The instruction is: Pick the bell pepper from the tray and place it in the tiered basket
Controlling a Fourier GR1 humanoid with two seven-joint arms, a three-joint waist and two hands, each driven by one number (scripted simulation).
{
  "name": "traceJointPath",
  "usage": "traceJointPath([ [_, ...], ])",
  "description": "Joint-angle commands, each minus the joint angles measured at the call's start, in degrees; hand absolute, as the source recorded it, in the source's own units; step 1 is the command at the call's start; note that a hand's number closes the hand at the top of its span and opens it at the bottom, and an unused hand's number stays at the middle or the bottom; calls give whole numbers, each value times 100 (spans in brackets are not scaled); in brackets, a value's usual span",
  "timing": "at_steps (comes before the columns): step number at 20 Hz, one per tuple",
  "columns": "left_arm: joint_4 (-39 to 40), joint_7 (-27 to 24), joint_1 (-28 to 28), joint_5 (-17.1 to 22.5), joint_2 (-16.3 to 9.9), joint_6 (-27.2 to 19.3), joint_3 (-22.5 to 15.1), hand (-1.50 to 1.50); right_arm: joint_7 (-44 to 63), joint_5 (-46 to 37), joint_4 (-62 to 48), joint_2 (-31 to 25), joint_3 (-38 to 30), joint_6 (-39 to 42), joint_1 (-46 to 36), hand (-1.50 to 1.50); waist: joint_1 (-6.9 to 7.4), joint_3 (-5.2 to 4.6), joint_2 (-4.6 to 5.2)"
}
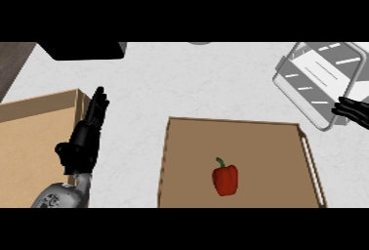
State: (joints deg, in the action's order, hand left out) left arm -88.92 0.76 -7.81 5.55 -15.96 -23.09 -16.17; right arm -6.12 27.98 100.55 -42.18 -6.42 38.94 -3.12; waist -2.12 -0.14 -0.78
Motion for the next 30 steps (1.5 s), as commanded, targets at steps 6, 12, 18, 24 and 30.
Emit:
traceJointPath([
  [6,82,-36,-2,-179,174,-99,-131,0,1549,-1788,2523,-1000,345,-486,-174,-150,56,-9,16],
  [12,235,-116,-251,-178,302,41,-36,0,3606,-2301,3619,-498,1804,-1036,-545,-150,243,-2,76],
  [18,-26,322,-191,-354,256,200,-55,0,5063,-2489,3772,108,2840,-1030,-1416,-150,279,5,74],
  [24,-148,102,112,-421,274,304,126,0,5919,-2517,3790,430,3270,-627,-1547,-150,246,9,69],
  [30,4,149,-175,-313,313,531,409,0,6074,-2558,3948,178,3199,-272,-1128,-150,190,12,69],
])
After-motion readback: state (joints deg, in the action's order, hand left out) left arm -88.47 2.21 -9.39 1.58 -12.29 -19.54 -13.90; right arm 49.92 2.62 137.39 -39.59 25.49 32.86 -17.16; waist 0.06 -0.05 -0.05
